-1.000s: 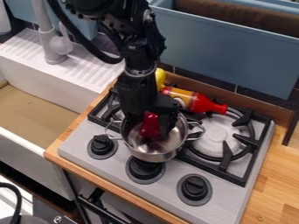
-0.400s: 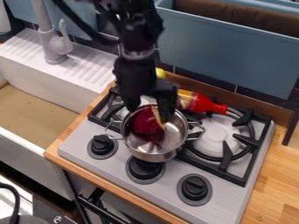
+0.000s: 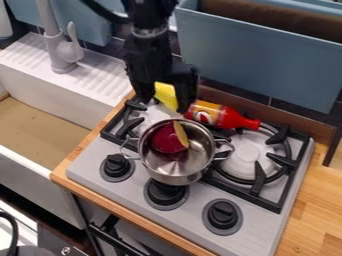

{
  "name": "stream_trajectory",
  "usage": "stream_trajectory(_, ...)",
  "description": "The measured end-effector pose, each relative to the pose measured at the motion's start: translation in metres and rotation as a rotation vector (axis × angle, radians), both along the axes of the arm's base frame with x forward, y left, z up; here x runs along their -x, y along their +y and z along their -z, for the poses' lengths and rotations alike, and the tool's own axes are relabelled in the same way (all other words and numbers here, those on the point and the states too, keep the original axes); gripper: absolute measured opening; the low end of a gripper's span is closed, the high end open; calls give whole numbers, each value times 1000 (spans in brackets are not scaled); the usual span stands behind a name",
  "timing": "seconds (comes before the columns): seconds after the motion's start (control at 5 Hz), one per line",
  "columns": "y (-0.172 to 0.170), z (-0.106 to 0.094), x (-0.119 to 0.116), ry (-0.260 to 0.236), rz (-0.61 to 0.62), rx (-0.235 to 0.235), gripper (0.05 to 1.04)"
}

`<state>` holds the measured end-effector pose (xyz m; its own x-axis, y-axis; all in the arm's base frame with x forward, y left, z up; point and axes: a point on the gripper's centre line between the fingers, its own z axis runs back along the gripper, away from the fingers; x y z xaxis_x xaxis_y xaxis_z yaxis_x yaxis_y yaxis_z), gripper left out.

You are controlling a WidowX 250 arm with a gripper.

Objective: Put the red apple inside the silver bowl in the middle of the burner

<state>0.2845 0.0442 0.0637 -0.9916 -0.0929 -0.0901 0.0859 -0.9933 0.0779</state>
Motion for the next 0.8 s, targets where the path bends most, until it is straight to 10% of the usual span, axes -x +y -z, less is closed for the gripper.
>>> stream_trajectory(0.8, 17, -31, -12, 14, -10, -5, 1002)
